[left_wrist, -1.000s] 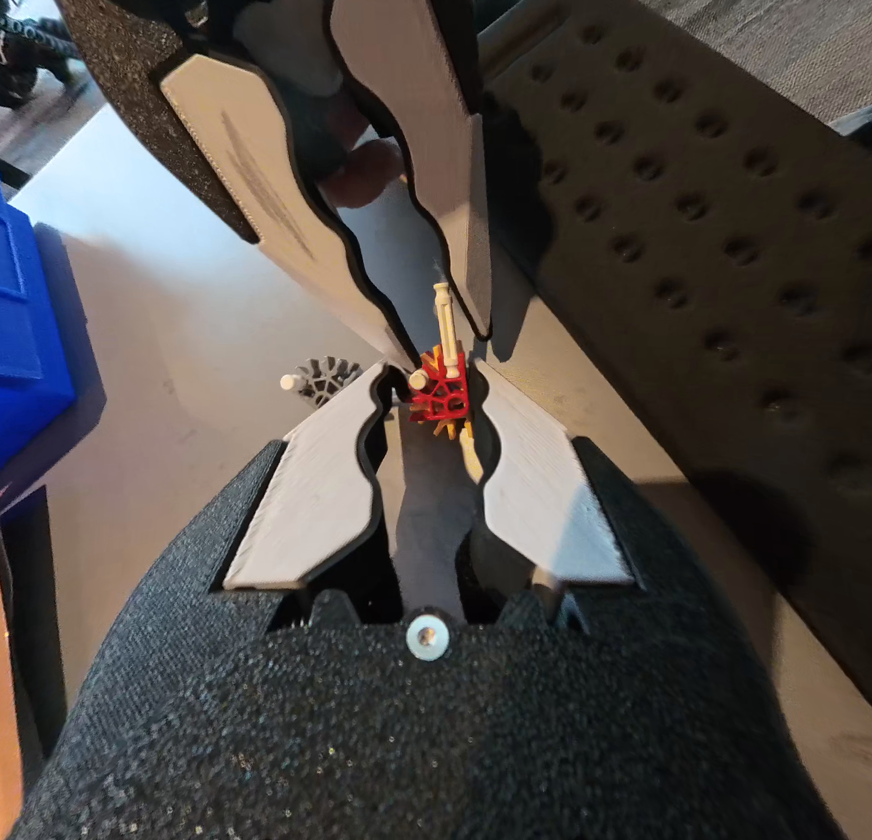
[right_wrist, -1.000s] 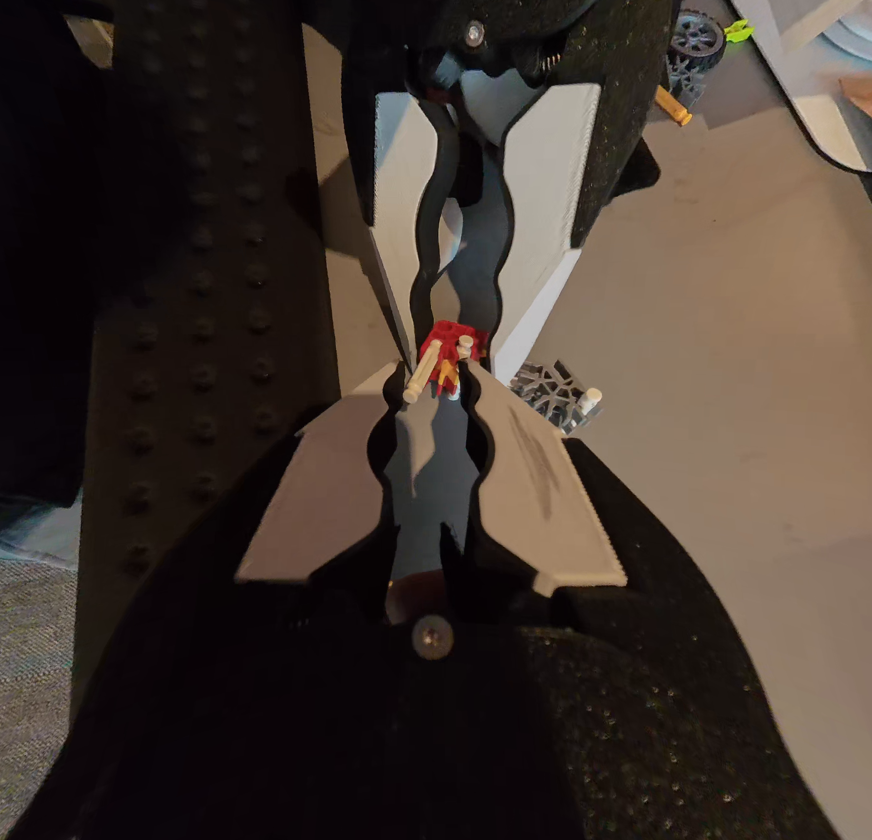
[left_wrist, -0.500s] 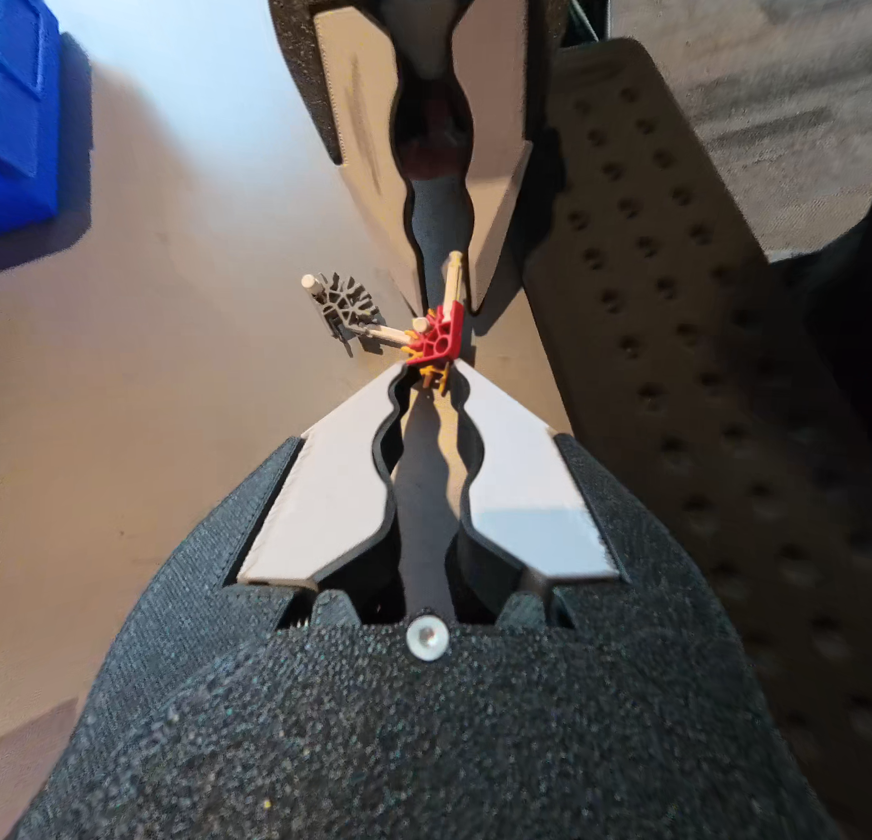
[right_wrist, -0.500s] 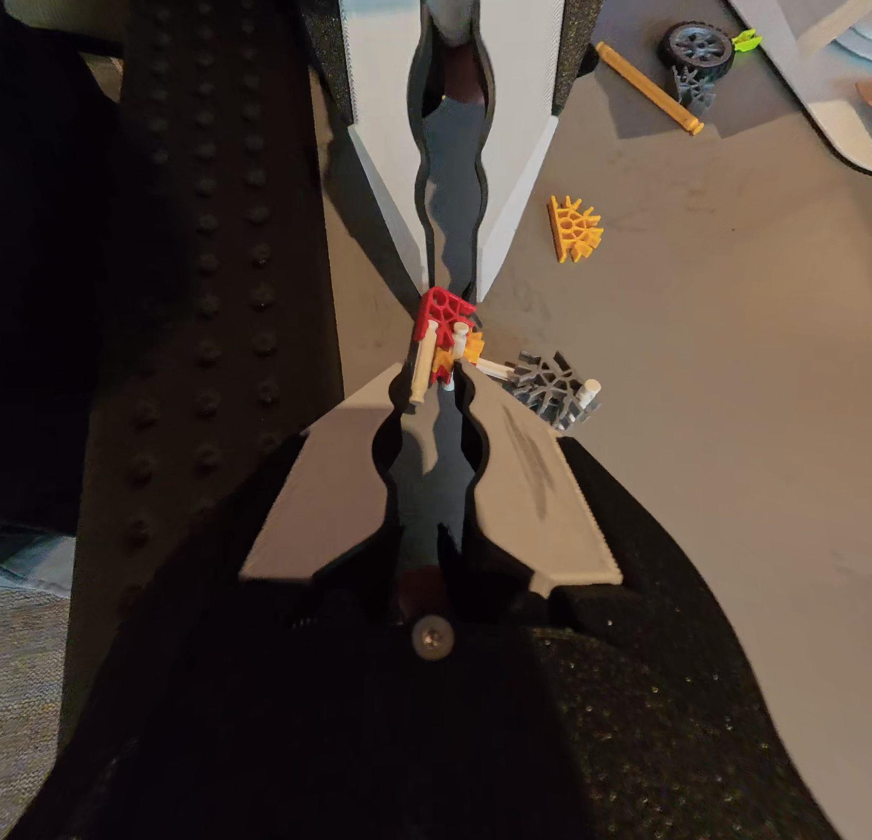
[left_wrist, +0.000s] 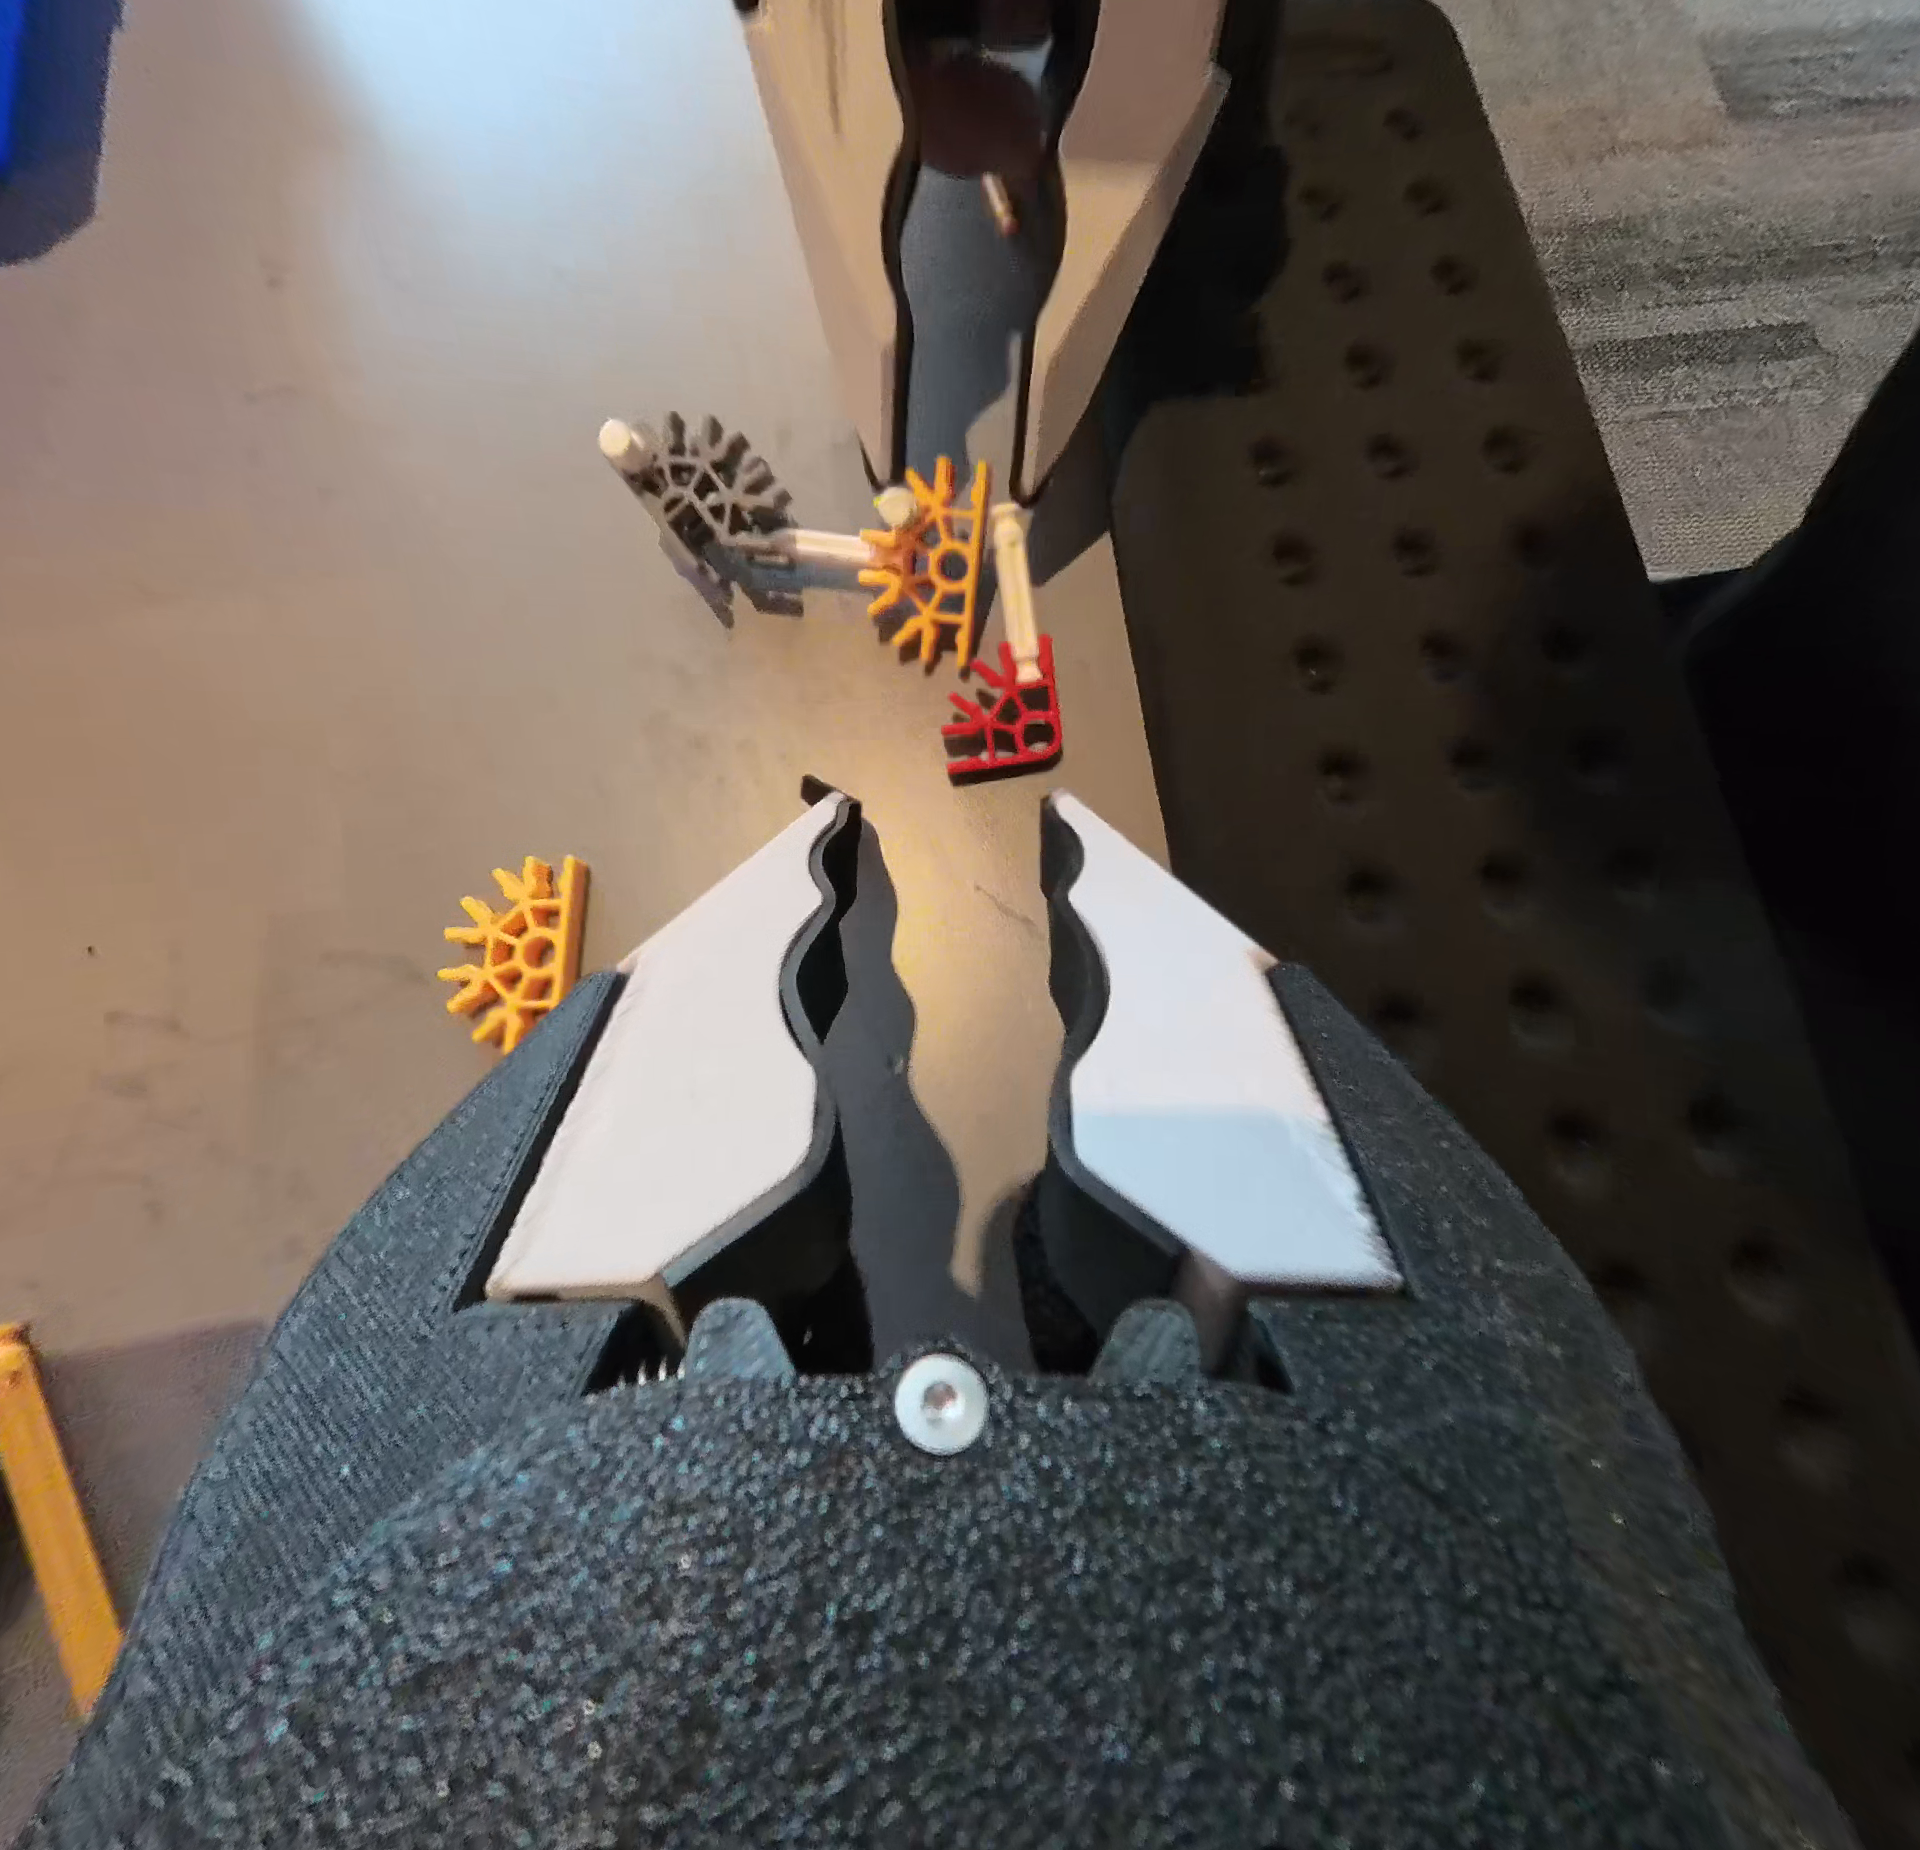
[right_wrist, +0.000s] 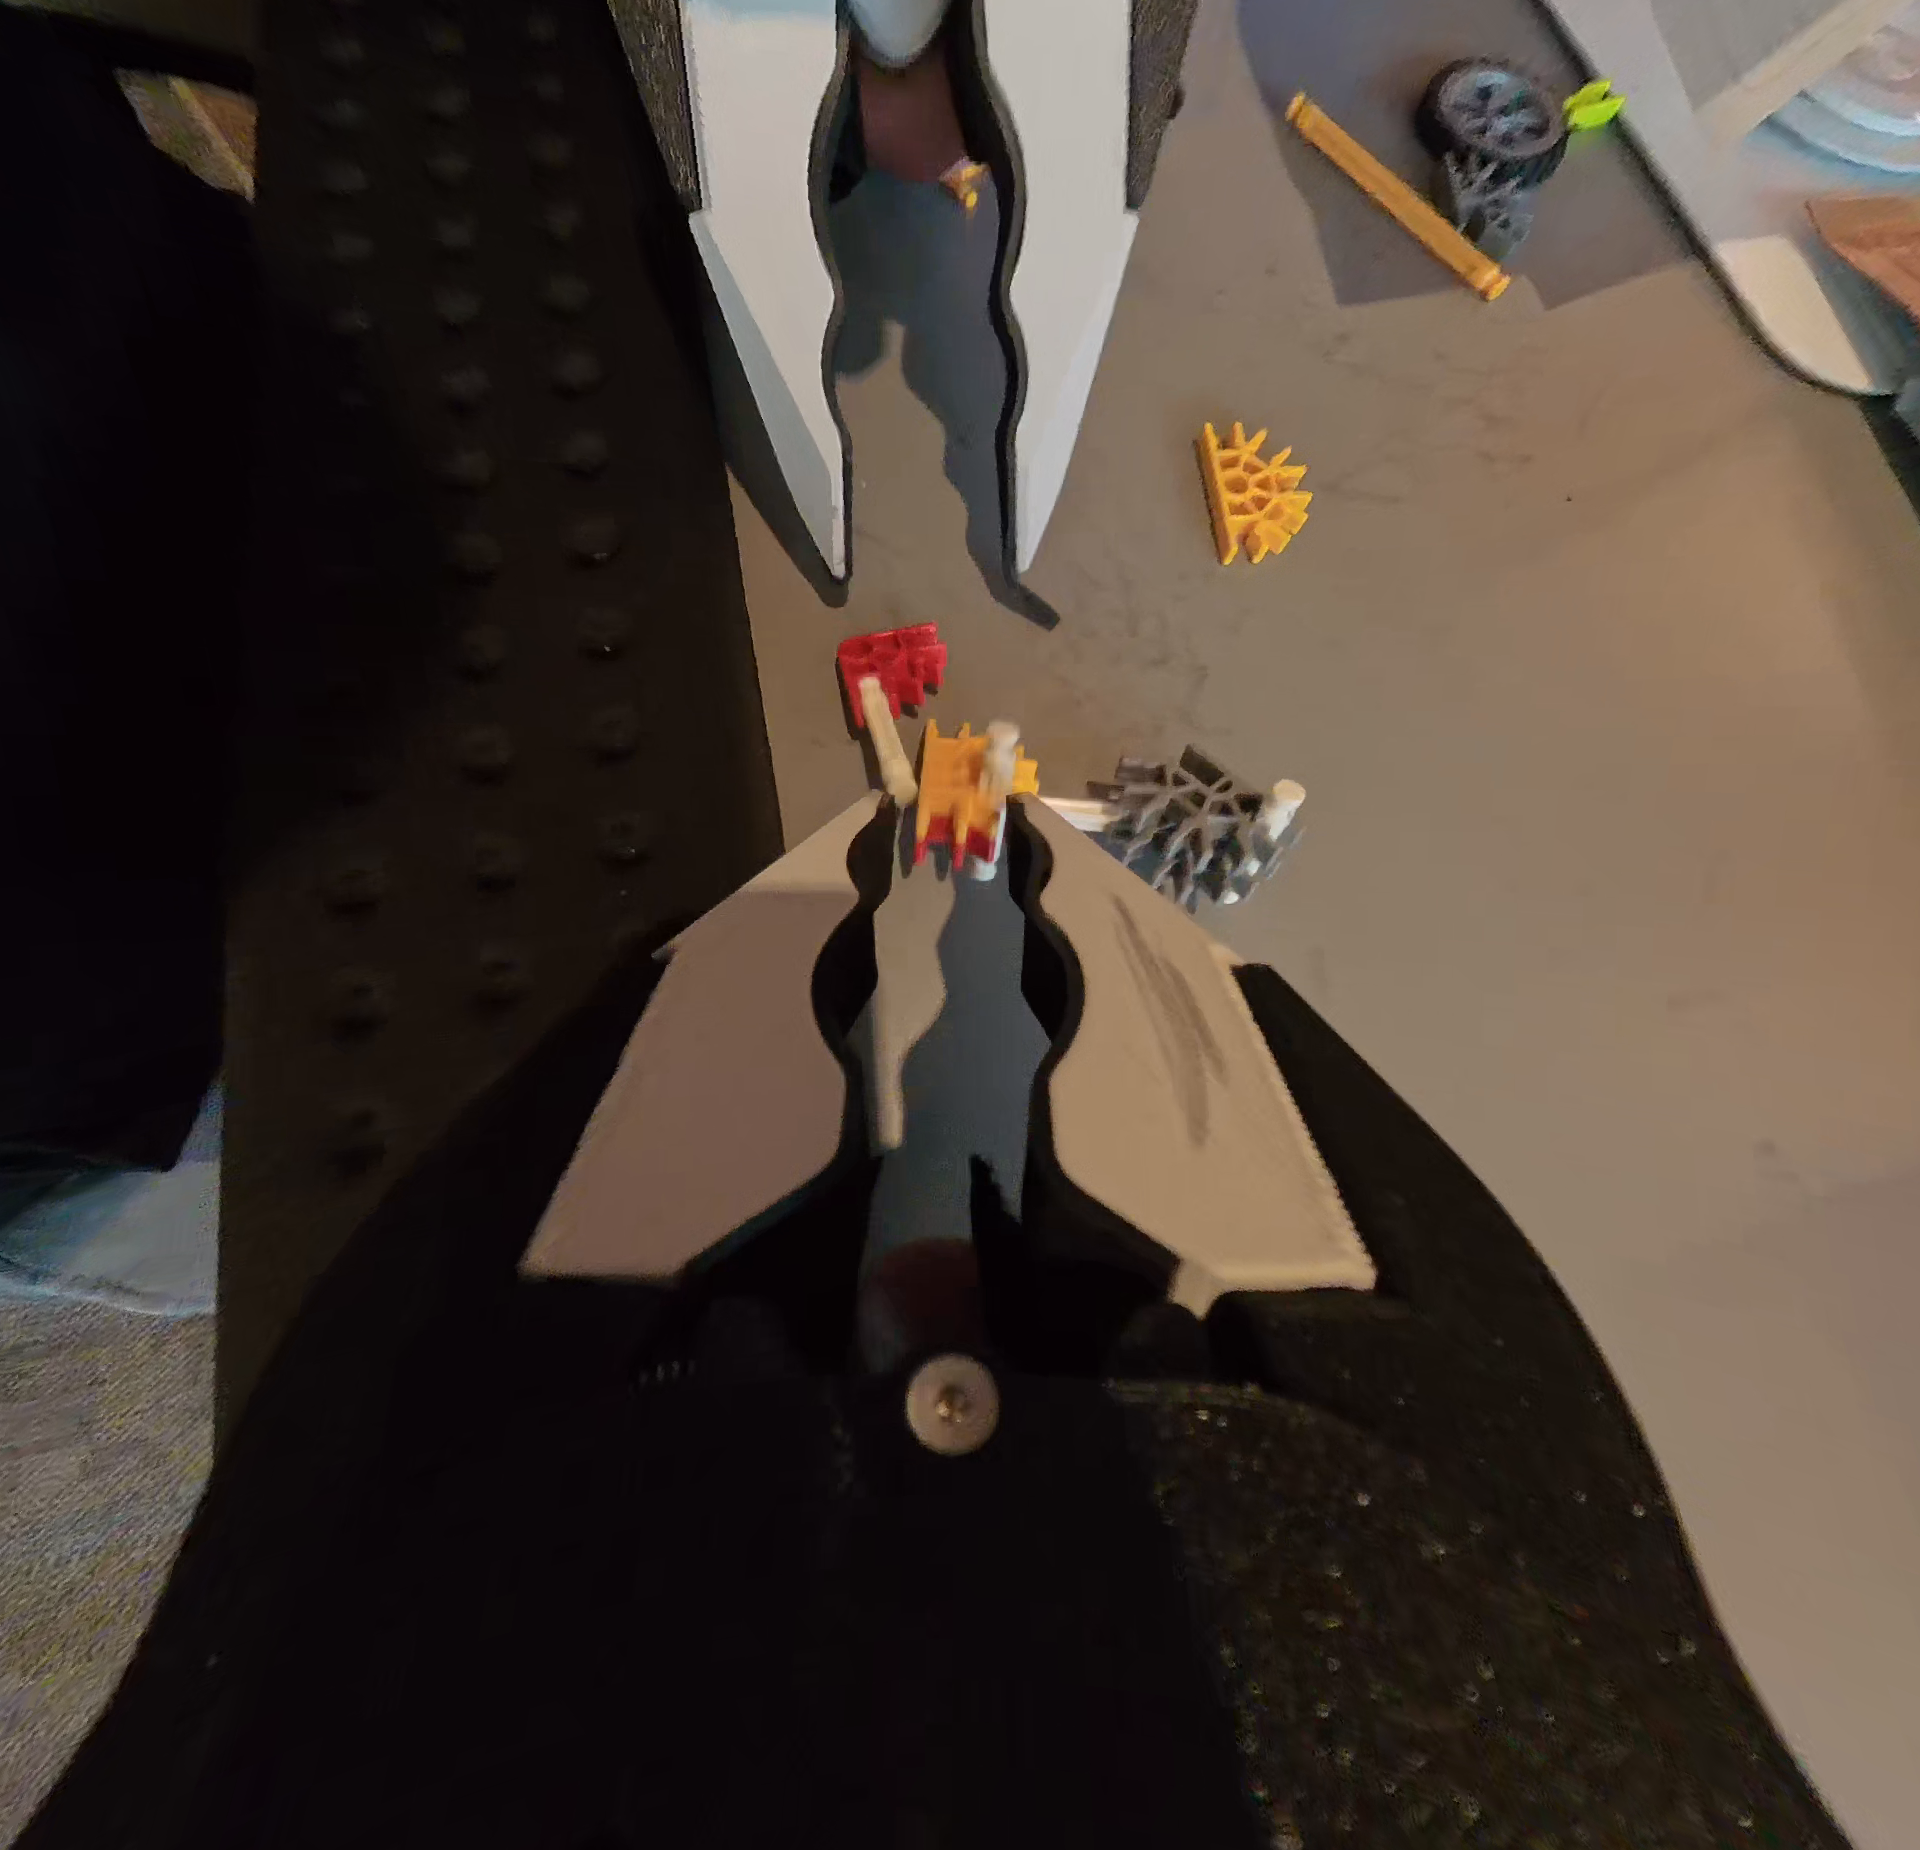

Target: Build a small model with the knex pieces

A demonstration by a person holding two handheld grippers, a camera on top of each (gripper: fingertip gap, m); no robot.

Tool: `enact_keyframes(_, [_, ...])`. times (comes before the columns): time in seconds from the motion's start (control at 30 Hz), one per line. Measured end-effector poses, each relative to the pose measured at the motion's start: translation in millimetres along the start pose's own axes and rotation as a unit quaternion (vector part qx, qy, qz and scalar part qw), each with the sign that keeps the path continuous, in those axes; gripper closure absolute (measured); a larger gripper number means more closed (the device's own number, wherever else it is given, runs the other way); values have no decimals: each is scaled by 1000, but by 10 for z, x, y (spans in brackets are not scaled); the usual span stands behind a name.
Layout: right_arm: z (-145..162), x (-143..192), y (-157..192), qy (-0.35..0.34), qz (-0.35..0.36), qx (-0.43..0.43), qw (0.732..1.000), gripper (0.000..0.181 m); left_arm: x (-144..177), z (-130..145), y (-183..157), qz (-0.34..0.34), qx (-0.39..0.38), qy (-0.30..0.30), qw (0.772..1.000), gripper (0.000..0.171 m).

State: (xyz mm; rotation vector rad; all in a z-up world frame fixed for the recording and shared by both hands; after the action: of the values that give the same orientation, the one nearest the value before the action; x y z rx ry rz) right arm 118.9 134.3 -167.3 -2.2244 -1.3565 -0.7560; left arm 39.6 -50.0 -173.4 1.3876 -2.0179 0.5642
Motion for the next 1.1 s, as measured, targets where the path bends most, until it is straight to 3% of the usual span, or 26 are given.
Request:
enact_keyframes(0.33, [-170, 208, 166, -12, 47, 6, 999, 159, -108, -21, -71, 9, -21, 8, 1000, 137])
enact_keyframes(0.47, [-137, 98, 221, 1, 63, -10, 998, 158, -168, -67, -101, 9, -34, 11, 999, 135])
enact_keyframes(0.67, [-111, 50, 248, 1, 88, -26, 996, 157, -207, -100, -89, 16, -30, 6, 999, 149])
enact_keyframes(0.87, [-74, 112, 241, -14, 98, -44, 994, 157, -186, -101, -109, -3, -44, 8, 999, 150])
enact_keyframes(1.1, [-51, 144, 229, -26, 90, -64, 994, 148, -68, -243, -141, -40, -80, -59, 994, 150])
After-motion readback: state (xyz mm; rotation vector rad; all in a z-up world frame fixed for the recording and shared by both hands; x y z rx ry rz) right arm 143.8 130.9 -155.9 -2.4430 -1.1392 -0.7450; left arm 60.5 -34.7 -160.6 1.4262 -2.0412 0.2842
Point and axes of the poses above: each gripper's, where its closed fingertips meet, x back along the fingers, z out of its underside, y = z × x across the jaws, the point moved 10 cm from there along x, back along the fingers, and after that the axes turned 1 degree about x, right-handed, at the moved point
